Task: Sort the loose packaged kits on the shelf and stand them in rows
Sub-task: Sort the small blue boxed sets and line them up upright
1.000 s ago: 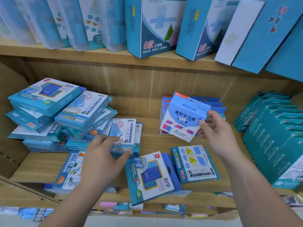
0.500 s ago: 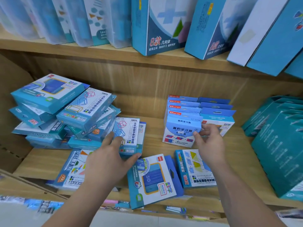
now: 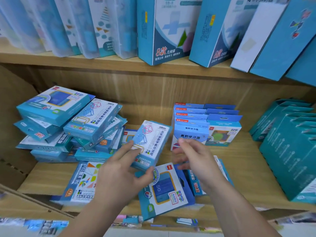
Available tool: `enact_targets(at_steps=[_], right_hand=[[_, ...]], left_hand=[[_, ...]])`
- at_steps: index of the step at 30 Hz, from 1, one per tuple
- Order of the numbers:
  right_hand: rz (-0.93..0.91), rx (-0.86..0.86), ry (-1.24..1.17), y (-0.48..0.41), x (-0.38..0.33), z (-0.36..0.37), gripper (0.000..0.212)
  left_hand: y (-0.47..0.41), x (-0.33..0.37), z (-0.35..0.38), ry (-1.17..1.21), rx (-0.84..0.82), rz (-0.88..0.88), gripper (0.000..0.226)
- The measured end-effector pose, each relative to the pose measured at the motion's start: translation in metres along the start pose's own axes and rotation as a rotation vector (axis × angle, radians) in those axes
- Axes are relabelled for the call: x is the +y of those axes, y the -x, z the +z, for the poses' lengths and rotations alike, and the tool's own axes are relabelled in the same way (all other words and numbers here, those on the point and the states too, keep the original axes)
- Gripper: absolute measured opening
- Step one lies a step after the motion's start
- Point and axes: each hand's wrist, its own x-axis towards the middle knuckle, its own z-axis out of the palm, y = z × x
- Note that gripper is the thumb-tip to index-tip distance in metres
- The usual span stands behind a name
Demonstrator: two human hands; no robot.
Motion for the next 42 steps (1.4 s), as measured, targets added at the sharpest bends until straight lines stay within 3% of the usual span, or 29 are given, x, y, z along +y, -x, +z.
enact_targets(at_steps=[5,11,16,21,25,32,37,42], right_hand=[[-0.041,0.016,-0.217,0.015,-0.013,0.016,0.016],[-0.160,0.067,-0.194,0.030,-0.011,-0.003,0.019],[-0.219,0.087,-0.134,0.041,-0.007,-0.039,0.034],[-0.311,0.005,-0.113,0.046,-0.004,-0.088,0.039],[-0.300,0.048,-0.109,0.037,0.002,-0.130,0.044],[-0.390,0.413,0.110,0.008,0.029,-0.192,0.036],[-0.487,0.387,0.415,-0.002,0.062,-0.220,0.045],[-0.421,0.296,0.576,-0.016,0.089,-0.234,0.070]], left_hand=[[0.009,0.001,-0.003,0.164,-0.005,0.213,0.053],[0.008,0.006,0.001,0.344,-0.174,0.175,0.085],[-0.006,0.029,0.017,0.576,-0.345,-0.031,0.065],[-0.020,0.071,0.041,0.770,-0.464,-0.111,0.042],[-0.028,0.102,0.070,0.732,-0.565,-0.124,0.026],[-0.037,0.171,0.135,0.661,-0.523,-0.245,0.019],[-0.052,0.202,0.184,0.578,-0.496,-0.295,0.018],[-0.066,0.232,0.219,0.387,-0.468,-0.222,0.018]])
